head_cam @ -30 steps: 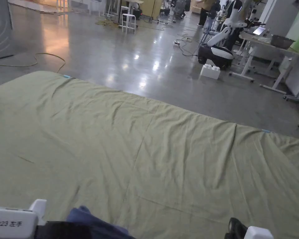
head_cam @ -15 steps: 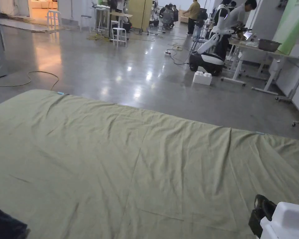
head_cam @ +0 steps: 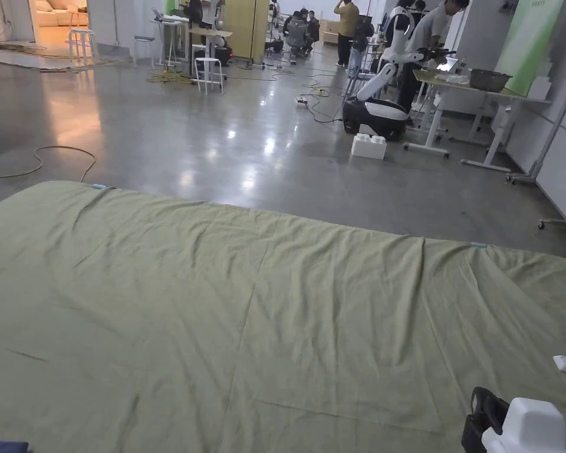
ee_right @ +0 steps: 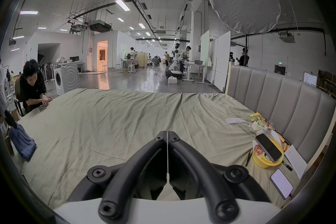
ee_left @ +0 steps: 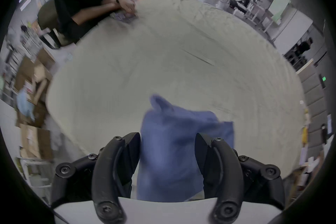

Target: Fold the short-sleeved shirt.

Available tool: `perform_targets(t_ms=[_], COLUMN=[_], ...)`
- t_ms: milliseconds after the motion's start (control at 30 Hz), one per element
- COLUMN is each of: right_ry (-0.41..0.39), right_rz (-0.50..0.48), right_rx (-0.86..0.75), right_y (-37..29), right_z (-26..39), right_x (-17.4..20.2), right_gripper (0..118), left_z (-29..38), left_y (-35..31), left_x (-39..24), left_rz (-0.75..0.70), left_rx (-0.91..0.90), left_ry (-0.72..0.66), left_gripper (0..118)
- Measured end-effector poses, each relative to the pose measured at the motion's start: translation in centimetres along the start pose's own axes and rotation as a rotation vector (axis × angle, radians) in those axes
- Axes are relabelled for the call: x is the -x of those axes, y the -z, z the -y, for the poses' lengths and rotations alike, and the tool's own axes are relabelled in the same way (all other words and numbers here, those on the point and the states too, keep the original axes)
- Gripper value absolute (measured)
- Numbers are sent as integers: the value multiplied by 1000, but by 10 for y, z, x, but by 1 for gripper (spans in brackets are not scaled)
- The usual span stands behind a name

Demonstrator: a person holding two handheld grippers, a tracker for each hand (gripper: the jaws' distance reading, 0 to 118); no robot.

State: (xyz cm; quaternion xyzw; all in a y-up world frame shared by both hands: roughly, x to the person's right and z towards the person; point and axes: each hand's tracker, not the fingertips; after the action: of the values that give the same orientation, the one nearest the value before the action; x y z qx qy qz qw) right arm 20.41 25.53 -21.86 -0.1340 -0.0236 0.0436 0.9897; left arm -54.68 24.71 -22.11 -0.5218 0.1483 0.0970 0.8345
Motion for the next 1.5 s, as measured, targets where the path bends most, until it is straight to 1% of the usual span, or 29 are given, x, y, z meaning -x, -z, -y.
perform_targets(t_ms=[33,133,167,233,333,400,433,533,600,667,767,867,900,933,1000,1033,1067,1100,1133,1167,1233,1333,1367,1500], right_ry=[2,4,7,10,21,23,26,32,44,56,60,52,51,51,50,46,42,41,39,35,26,14,23,38], right_rz=[-1,-3,-4,-7,-13,-18,-22,-27,-29,-31,-40,-45,-47,-49,-52,-46,-48,-51,-51,-51,-48,-43,-41,-43], right_rx=[0,-1,-2,-3,-1,-1,-1,-4,-5,-10,-18,-37,-41,-46,-56,-63,-70,-73,-77,-81,-92,-121,-120,-126], right_y=[0,1,1,1,2,2,2,2,3,3,2,1,0,0,-1,-2,-2,-3,-3,-5,-6,-8,-8,-9], right_z=[0,0,0,0,1,2,3,5,6,5,2,-1,-2,-3,-5,-6,-7,-8,-8,-9,-10,-11,-11,-10], right_x=[-1,-2,-2,-3,-2,0,1,4,7,11,17,23,25,27,29,32,33,34,35,36,37,39,39,40], right_gripper=[1,1,1,1,1,1,1,1,1,1,1,1,1,1,1,1,1,1,1,1,1,1,1,1], left_z=[-3,-9,-13,-14,-7,4,12,29,41,54,68,77,79,91,94,95,102,103,105,108,112,118,120,119], left_y=[-6,-23,-29,-36,-42,-44,-43,-33,-34,-34,-39,-46,-46,-43,-41,-40,-48,-49,-49,-53,-57,-63,-64,-68], left_x=[1,-6,-7,-18,-48,-76,-92,-133,-165,-202,-249,-279,-288,-311,-325,-331,-343,-346,-349,-355,-360,-367,-368,-368], left_rz=[-37,-73,-126,-67,-19,35,101,188,217,258,279,237,233,227,209,200,203,202,213,221,224,226,219,219], left_rx=[-36,-114,-179,-199,-259,-315,-318,-387,-437,-528,-618,-762,-792,-819,-835,-842,-856,-874,-883,-888,-897,-920,-927,-935], left_ry=[15,5,19,27,63,90,91,141,158,140,153,180,171,168,163,153,144,136,136,136,161,200,216,212], left_gripper=[63,65,65,65,65,65,65,65,64,64,64,64,64,64,63,55,43,26,12,12,4,4,4,4])
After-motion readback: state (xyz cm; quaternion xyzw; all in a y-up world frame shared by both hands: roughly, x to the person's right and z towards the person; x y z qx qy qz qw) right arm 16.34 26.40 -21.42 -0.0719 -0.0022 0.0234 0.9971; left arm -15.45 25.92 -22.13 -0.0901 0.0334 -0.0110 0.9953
